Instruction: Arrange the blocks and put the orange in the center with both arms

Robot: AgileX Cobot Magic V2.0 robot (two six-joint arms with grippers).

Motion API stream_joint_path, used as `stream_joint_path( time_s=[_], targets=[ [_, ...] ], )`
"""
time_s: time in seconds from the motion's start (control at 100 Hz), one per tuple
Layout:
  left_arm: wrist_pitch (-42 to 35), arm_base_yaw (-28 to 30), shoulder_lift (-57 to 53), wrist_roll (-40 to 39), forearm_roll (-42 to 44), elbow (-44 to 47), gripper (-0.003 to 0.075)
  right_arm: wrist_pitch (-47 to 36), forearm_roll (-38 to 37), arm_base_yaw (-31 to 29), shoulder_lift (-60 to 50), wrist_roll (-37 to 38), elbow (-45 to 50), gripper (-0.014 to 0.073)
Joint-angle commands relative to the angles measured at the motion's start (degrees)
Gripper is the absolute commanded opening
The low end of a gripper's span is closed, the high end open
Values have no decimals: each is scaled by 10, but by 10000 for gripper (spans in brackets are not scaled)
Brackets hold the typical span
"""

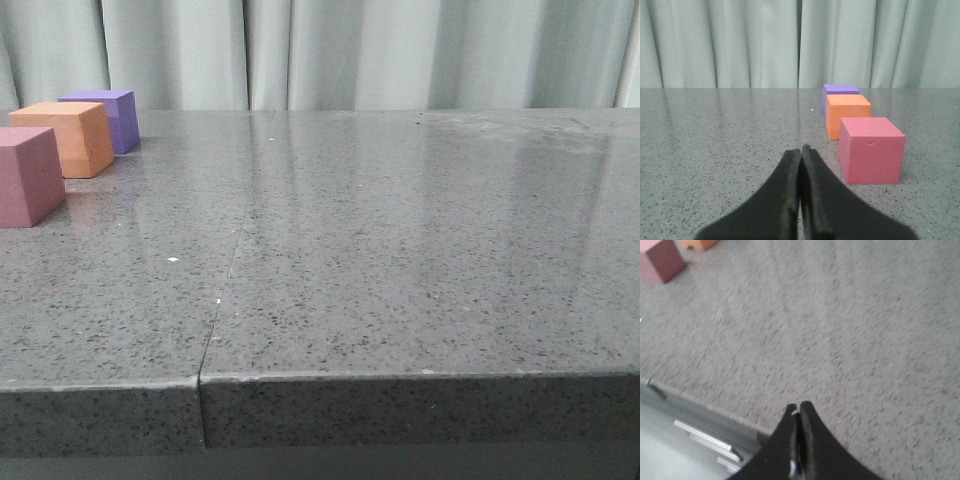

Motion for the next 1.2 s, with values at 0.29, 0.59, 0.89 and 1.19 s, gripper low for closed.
stream_joint_path(
  time_s=[0.29,0.59,0.89,1.19],
  targets=[
    [-46,1,-16,0,-4,23,-20,-298,-24,-171,-70,-5,127,-69],
    [-46,1,-16,0,-4,23,-20,-309,-35,-250,-156,-5,194,-69],
    [-46,1,-16,0,-4,23,-20,-277,-35,-263,-213,-5,211,-69],
    [-46,1,-16,0,-4,23,-20,-277,-35,-263,-213,-5,211,-69]
  ],
)
